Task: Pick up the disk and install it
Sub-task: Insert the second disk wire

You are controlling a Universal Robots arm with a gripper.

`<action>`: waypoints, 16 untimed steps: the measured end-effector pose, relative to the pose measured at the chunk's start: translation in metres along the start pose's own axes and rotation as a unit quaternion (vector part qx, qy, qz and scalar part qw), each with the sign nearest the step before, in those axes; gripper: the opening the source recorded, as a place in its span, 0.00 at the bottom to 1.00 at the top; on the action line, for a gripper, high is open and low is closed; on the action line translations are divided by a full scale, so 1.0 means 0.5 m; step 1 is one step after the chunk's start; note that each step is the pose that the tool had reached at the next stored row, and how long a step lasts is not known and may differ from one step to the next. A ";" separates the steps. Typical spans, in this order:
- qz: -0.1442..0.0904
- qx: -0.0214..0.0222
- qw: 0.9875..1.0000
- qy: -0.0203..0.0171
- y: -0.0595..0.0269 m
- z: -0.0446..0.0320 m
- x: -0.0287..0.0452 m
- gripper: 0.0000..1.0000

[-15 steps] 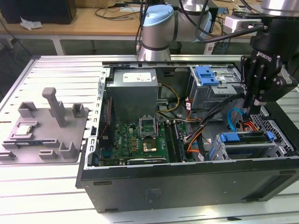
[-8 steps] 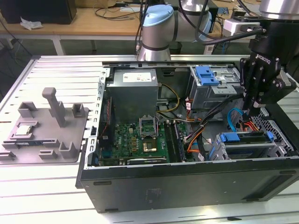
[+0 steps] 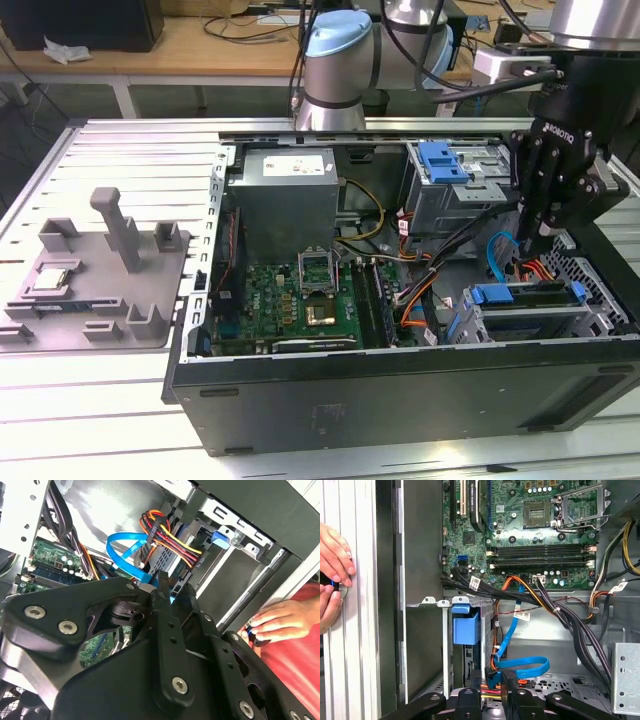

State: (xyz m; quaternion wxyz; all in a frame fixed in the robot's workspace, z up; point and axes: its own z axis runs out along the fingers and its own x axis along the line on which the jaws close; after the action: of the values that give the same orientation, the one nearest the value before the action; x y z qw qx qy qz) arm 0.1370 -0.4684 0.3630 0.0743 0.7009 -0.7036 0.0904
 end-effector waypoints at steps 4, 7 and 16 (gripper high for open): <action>-0.001 0.000 1.000 0.000 0.001 0.003 0.000 0.30; -0.001 0.000 1.000 0.000 0.001 0.003 0.002 0.30; -0.001 0.000 1.000 -0.001 0.001 0.007 0.001 0.16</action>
State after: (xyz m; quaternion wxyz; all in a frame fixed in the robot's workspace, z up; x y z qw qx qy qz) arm 0.1367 -0.4698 0.3599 0.0737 0.7015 -0.7031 0.0900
